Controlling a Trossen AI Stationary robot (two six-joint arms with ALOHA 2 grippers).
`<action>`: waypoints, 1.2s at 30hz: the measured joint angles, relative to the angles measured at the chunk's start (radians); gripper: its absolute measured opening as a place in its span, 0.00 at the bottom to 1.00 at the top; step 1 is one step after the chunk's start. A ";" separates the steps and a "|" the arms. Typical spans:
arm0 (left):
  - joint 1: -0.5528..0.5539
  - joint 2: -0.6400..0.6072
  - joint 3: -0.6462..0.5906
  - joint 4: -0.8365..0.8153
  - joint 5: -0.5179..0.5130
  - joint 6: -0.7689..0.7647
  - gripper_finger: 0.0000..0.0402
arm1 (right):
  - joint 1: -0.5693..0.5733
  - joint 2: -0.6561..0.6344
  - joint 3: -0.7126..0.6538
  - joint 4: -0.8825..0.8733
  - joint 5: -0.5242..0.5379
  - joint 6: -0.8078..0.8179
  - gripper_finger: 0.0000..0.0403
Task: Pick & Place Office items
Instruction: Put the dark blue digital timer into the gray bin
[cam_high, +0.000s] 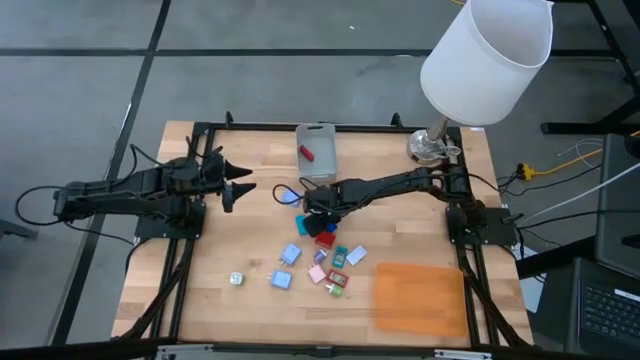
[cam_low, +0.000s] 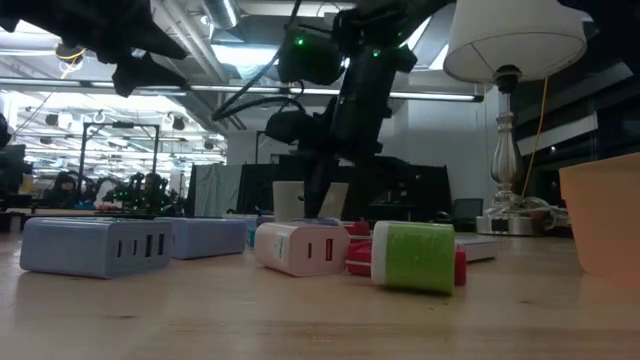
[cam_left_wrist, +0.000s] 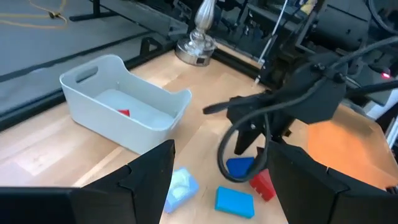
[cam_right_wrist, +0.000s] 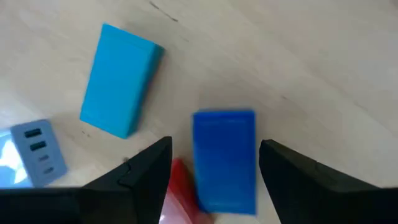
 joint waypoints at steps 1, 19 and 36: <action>0.000 0.000 0.000 -0.007 0.008 -0.002 0.62 | 0.000 0.008 0.000 0.006 -0.006 0.000 0.59; 0.000 0.000 0.000 -0.072 -0.007 0.006 0.62 | -0.045 0.057 0.004 -0.009 -0.036 0.044 0.38; 0.000 0.000 -0.001 -0.059 -0.010 0.009 0.62 | -0.114 -0.013 -0.006 0.063 -0.073 0.044 0.37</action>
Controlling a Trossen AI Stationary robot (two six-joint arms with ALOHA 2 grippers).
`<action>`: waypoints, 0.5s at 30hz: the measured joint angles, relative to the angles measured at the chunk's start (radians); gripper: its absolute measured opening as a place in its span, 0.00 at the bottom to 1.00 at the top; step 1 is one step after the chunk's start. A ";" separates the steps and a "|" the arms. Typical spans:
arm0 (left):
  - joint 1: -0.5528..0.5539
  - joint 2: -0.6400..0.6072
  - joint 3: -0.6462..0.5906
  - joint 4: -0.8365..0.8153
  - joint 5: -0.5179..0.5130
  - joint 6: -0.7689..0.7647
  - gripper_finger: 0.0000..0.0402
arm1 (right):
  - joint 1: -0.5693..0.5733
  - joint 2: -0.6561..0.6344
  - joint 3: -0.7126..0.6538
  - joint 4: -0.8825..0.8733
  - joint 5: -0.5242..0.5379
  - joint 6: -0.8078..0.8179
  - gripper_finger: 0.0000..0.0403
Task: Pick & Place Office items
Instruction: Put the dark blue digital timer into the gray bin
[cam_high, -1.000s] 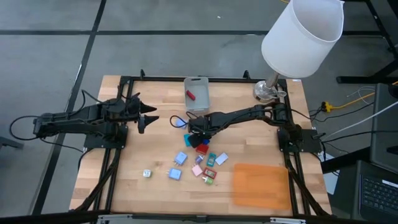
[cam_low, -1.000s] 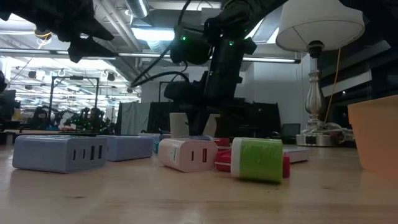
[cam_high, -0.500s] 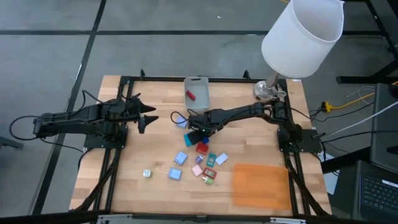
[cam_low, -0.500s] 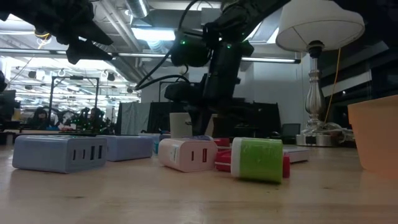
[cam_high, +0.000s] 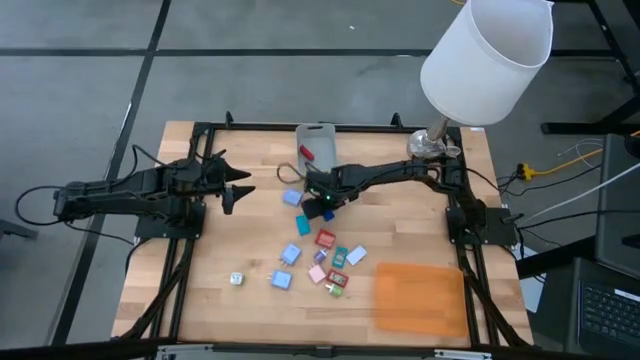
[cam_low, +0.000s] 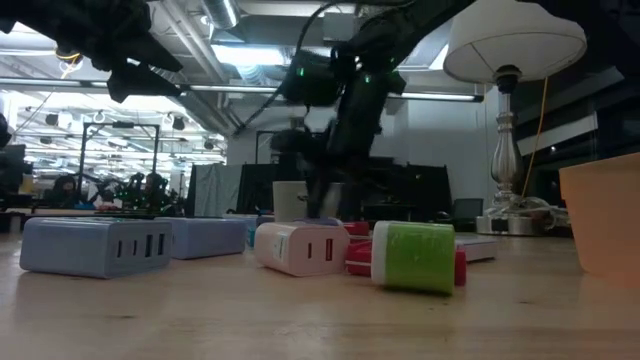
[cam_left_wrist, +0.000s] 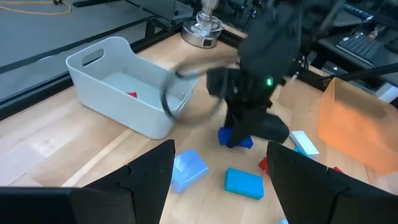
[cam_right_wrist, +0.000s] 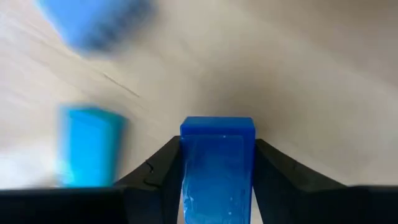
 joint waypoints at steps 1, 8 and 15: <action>0.000 0.000 0.000 0.009 0.000 0.000 0.62 | -0.004 -0.024 0.001 0.021 -0.001 0.000 0.37; 0.000 0.000 0.000 0.045 -0.024 0.017 0.62 | -0.025 -0.191 0.005 0.222 0.040 -0.019 0.37; 0.000 0.000 0.000 0.048 -0.060 0.016 0.62 | -0.126 -0.232 0.004 0.177 0.193 -0.084 0.37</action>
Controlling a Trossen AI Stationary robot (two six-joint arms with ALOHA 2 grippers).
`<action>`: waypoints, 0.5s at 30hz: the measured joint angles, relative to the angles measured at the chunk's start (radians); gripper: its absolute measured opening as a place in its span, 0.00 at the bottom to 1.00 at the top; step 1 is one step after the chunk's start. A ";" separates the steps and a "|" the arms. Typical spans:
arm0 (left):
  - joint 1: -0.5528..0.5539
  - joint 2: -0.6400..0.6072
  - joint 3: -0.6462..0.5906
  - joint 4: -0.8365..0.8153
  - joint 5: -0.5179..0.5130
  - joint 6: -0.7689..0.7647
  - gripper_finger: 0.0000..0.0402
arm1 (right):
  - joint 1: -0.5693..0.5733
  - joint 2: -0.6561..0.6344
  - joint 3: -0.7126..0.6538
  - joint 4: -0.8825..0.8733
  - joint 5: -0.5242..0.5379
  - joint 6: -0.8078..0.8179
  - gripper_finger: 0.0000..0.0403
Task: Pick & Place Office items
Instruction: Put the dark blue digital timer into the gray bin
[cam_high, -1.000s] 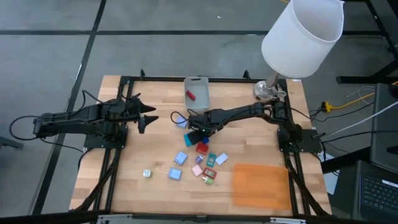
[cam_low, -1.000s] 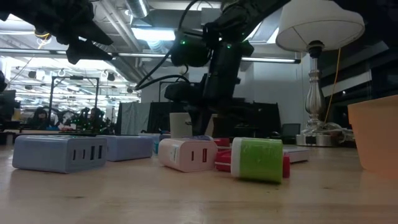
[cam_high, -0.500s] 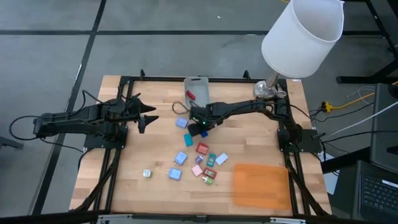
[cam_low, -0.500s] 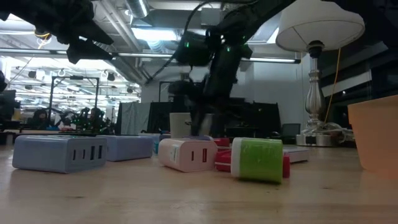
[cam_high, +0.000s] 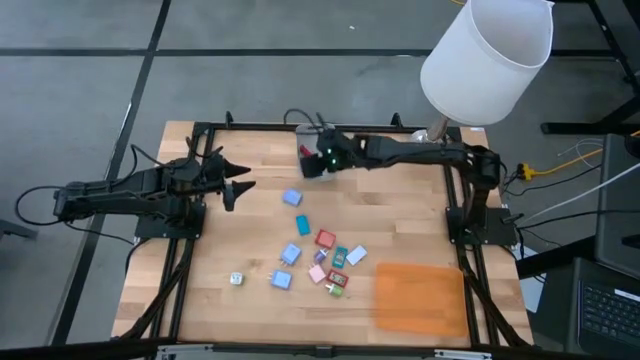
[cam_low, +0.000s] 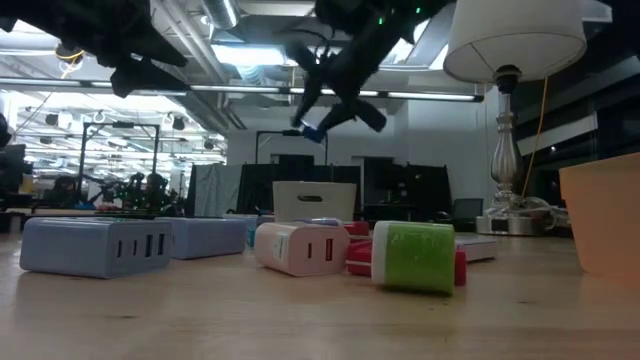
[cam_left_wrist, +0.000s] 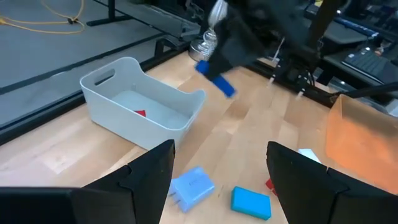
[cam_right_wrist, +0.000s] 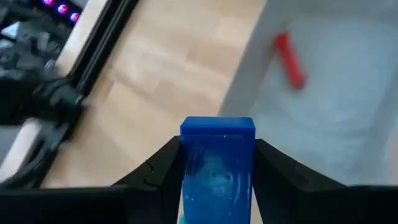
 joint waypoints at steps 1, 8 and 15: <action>0.000 0.000 0.000 0.000 -0.005 -0.001 0.62 | -0.022 0.006 0.001 0.011 0.000 -0.009 0.37; 0.000 0.000 0.000 0.000 -0.013 -0.019 0.62 | -0.150 0.069 0.001 0.024 -0.051 -0.092 0.37; 0.000 0.000 0.000 -0.001 -0.036 -0.027 0.62 | -0.219 0.085 0.002 0.032 -0.074 -0.140 0.41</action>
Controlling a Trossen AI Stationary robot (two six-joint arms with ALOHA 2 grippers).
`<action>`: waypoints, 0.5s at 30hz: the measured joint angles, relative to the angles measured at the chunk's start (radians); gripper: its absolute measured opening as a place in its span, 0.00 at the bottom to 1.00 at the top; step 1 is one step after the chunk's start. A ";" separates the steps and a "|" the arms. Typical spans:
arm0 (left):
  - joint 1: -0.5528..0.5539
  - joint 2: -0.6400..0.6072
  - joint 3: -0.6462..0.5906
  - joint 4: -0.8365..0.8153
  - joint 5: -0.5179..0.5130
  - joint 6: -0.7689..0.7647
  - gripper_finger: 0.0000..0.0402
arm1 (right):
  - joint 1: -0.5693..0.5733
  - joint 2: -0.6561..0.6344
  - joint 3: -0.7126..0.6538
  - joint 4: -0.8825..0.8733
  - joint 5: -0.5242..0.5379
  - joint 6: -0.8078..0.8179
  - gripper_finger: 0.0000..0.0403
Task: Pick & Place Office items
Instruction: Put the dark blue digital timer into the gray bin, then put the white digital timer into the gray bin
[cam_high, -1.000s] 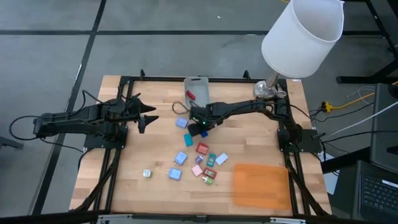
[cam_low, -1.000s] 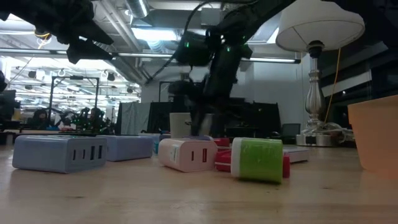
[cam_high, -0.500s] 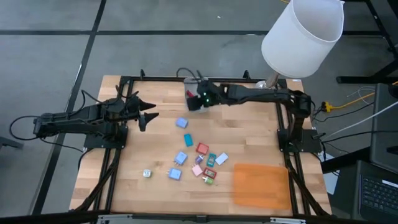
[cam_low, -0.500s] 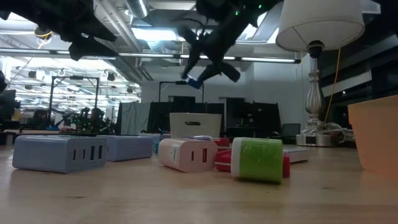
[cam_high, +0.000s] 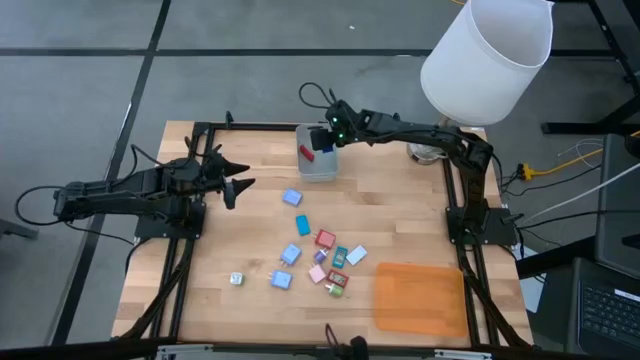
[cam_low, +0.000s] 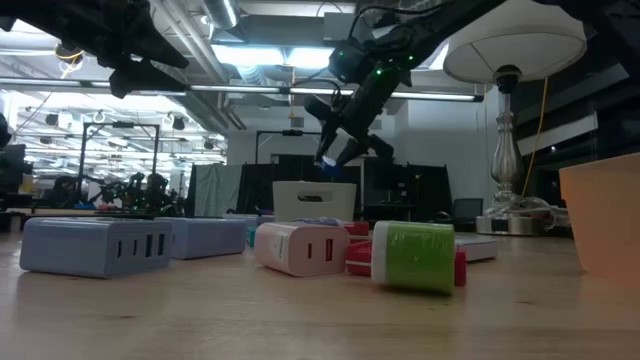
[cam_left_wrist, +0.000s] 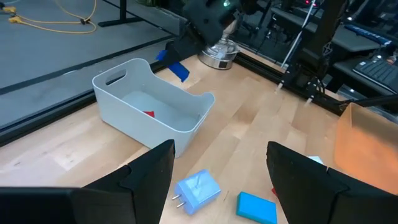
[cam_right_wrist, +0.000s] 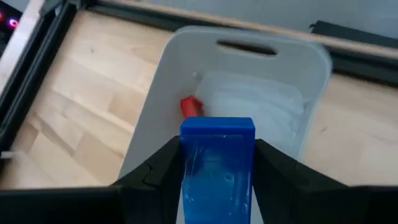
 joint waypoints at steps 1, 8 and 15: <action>0.000 0.000 0.000 0.000 -0.002 0.000 0.62 | -0.004 0.000 0.000 0.006 0.000 -0.006 0.45; 0.000 0.000 0.000 0.000 -0.003 0.000 0.62 | -0.012 0.000 0.000 0.022 -0.006 0.008 0.62; 0.000 0.000 0.000 -0.001 -0.003 0.008 0.62 | -0.012 0.000 0.000 0.095 -0.083 0.041 0.57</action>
